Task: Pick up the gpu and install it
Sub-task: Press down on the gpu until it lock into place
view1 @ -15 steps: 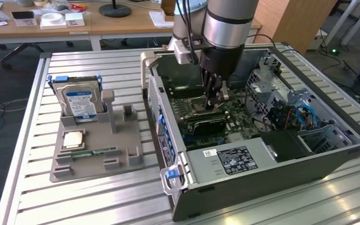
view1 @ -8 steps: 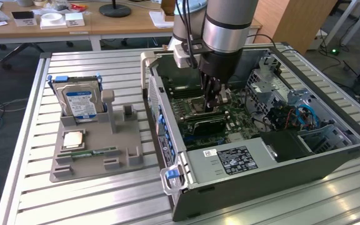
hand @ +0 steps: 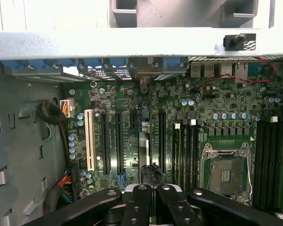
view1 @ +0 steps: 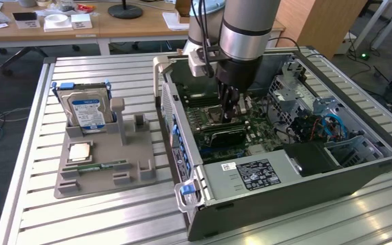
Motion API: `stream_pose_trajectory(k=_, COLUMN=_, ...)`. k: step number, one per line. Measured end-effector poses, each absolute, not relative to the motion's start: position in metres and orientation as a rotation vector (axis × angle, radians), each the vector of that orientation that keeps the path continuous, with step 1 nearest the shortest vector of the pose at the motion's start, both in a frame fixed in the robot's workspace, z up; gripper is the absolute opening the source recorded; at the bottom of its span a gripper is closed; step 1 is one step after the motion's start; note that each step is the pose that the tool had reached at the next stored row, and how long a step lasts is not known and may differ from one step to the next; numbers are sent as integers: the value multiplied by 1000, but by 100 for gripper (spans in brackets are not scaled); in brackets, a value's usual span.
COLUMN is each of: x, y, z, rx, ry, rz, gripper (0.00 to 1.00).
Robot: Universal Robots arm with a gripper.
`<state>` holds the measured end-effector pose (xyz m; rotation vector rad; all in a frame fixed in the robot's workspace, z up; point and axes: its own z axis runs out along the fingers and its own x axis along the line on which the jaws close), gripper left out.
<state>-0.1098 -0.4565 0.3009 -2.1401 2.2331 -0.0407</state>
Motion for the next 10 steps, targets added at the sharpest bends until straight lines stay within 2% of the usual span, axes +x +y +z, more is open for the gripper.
stream_pose_trajectory(k=10, x=-110, y=-456, z=295, rx=-2140, ry=2233, rz=-41, gripper=11)
